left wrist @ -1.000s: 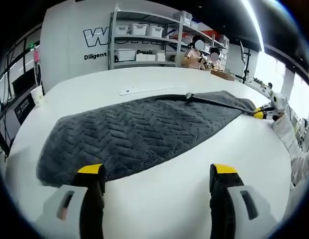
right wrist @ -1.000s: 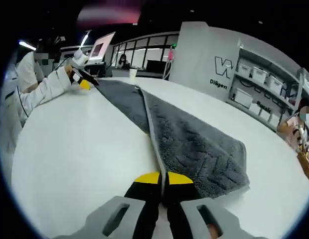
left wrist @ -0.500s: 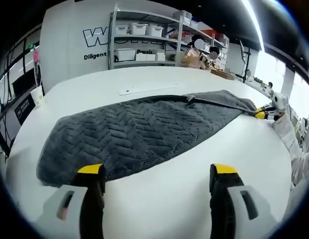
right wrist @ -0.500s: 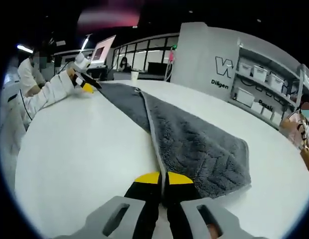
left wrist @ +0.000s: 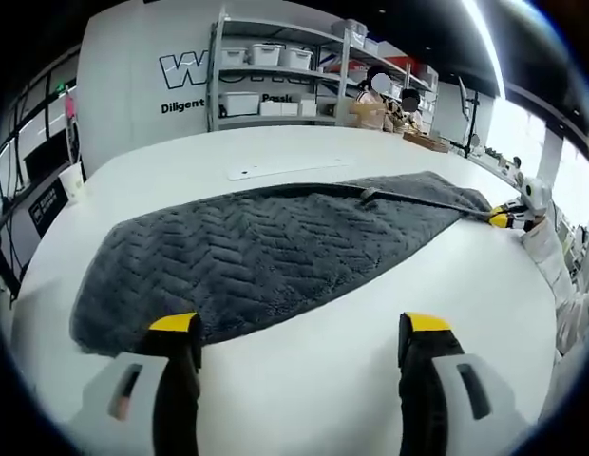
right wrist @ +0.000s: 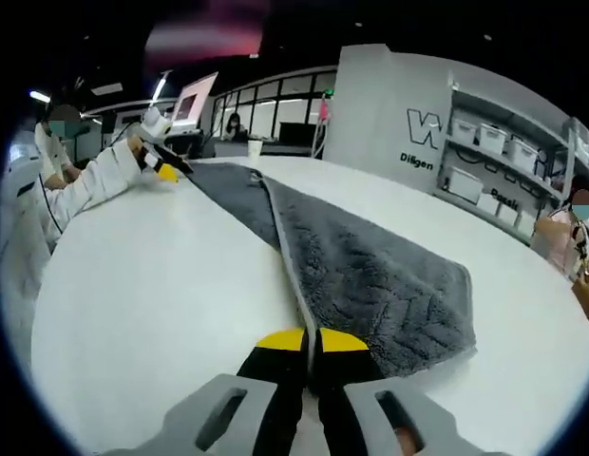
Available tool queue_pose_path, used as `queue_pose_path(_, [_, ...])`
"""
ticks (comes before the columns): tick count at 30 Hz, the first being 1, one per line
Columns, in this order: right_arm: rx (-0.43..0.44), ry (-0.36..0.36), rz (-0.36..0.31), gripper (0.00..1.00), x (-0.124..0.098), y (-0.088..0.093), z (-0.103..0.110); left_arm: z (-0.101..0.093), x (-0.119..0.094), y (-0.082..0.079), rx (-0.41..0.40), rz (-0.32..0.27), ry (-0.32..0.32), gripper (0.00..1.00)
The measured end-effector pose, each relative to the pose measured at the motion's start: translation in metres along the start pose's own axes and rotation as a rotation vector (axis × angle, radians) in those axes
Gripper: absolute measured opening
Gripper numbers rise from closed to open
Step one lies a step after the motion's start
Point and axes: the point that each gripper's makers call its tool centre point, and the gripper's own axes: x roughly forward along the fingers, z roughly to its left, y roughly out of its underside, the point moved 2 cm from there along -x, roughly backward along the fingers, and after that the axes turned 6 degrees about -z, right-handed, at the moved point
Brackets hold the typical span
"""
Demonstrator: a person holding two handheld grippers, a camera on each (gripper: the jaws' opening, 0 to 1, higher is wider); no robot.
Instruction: Open the folded towel by lifting each exposed corner and separating the folded layers until the towel lies flat within the target outline without major curled edges
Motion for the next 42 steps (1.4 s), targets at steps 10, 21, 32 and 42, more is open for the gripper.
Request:
queue_pose_path(10, [0.006,0.008,-0.007,0.00,-0.004,0.000,-0.002,0.000,0.000,0.000,0.001,0.001,0.000,0.84])
queue_pose_path(21, [0.034,0.007,-0.029,0.00,-0.011,0.003,-0.001,0.001,0.001,0.000,-0.001,0.002,-0.001,0.83])
queue_pose_path(32, [0.050,0.003,-0.043,0.00,-0.015,0.004,0.001,0.000,0.000,0.001,-0.001,0.004,-0.003,0.83])
queue_pose_path(42, [0.075,0.000,-0.062,0.00,-0.021,0.006,0.001,0.000,0.000,0.001,-0.001,0.005,-0.003,0.83])
